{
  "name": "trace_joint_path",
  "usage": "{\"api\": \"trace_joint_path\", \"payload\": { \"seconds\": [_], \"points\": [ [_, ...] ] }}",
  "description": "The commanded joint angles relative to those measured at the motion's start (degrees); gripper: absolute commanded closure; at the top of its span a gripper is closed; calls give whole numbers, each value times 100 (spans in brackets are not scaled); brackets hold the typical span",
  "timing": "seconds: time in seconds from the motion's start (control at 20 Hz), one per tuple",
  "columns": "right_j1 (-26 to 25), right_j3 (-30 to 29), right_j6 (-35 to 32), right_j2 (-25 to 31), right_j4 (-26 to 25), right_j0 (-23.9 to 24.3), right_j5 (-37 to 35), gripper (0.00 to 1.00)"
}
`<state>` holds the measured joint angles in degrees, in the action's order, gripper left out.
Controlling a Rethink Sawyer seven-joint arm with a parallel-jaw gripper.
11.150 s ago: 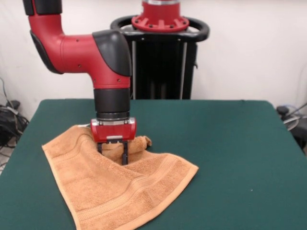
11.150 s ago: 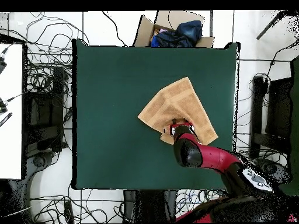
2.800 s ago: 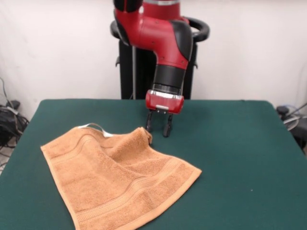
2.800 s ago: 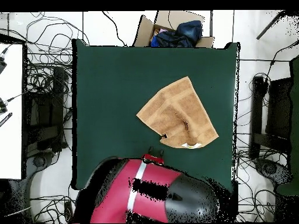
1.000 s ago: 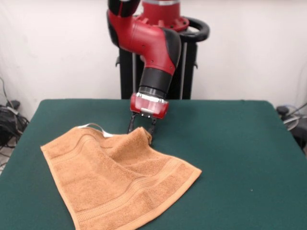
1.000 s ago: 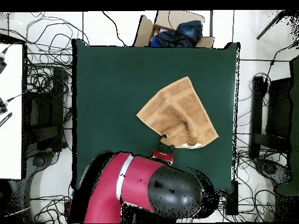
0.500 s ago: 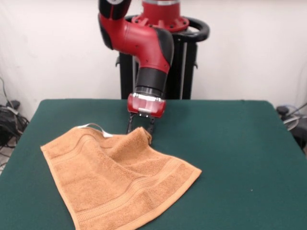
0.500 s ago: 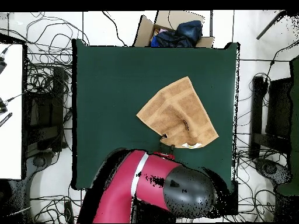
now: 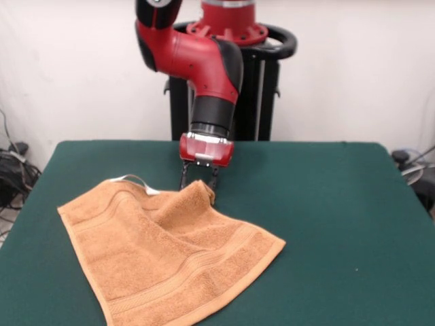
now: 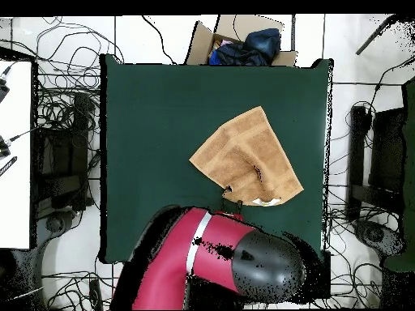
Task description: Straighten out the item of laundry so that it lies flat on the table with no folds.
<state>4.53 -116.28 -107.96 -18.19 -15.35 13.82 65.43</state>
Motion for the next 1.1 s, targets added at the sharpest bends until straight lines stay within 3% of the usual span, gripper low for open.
{"api": "trace_joint_path", "payload": {
  "seconds": [0.05, 1.1],
  "points": [
    [-352, 980, -707, 570, 101, -76, -300, 0],
    [-709, 1513, -313, 314, -54, -215, -371, 0]
  ]
}}
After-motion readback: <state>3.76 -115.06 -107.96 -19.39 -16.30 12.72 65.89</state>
